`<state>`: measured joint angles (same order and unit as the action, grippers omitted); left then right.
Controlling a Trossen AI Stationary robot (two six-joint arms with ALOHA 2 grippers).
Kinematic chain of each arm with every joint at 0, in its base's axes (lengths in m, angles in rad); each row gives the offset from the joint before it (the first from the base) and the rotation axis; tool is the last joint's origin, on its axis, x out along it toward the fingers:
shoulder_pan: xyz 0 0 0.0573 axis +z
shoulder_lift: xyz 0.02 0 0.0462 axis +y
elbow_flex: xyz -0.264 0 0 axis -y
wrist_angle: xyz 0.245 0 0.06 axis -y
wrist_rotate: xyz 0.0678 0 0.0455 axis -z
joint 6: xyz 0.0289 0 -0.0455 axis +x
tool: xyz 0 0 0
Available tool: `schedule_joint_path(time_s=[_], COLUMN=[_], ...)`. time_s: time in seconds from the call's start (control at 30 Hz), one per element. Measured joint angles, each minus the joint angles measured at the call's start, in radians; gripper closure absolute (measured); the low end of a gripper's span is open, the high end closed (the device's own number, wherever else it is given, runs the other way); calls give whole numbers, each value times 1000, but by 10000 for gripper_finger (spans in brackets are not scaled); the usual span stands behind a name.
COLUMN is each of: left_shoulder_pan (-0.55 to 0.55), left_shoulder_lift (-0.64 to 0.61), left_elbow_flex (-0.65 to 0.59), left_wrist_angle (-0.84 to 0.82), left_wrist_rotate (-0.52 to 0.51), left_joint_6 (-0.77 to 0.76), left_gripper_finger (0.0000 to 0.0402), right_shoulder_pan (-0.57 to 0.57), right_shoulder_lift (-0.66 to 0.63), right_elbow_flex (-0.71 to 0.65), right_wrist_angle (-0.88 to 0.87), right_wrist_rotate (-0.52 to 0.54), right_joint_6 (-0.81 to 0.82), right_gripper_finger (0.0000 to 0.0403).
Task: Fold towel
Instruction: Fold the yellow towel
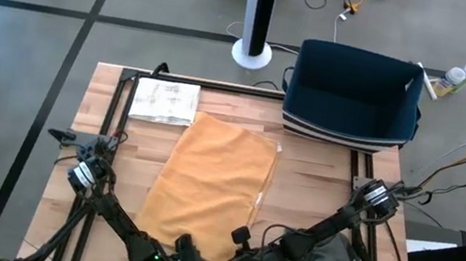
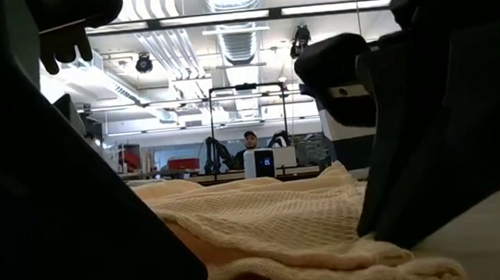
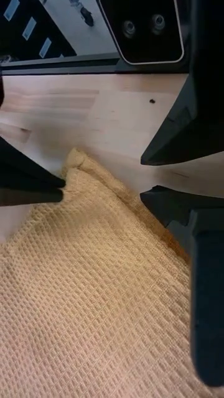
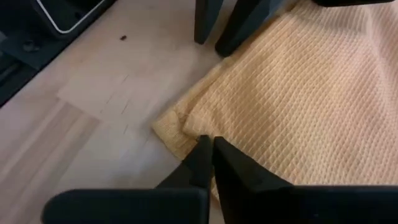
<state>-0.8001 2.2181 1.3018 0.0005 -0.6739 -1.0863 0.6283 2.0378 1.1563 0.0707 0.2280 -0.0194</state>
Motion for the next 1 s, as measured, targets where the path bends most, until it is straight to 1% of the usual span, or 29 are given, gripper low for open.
schedule_joint_path(time_s=[0.13,0.4,0.77,0.93,1.0], left_shoulder_pan=[0,0,0,0,0], left_shoulder_lift=[0,0,0,0,0], left_elbow_flex=[0,0,0,0,0], left_wrist_angle=[-1,-3,-5,-6,-7], left_wrist_rotate=[0,0,0,1,1], left_joint_6=[0,-5,-5,-13,-16], left_gripper_finger=[325,325,325,325,325], right_shoulder_pan=[2,4,6,2,0], right_shoulder_lift=[-21,-50,-39,-18,17], right_elbow_flex=[16,21,6,-2,-2], right_wrist_angle=[-14,-18,-12,69,121], right_wrist_rotate=[-6,-120,-158,-224,-256], right_joint_6=[20,74,154,191,211], right_gripper_finger=[398,402,403,403,403])
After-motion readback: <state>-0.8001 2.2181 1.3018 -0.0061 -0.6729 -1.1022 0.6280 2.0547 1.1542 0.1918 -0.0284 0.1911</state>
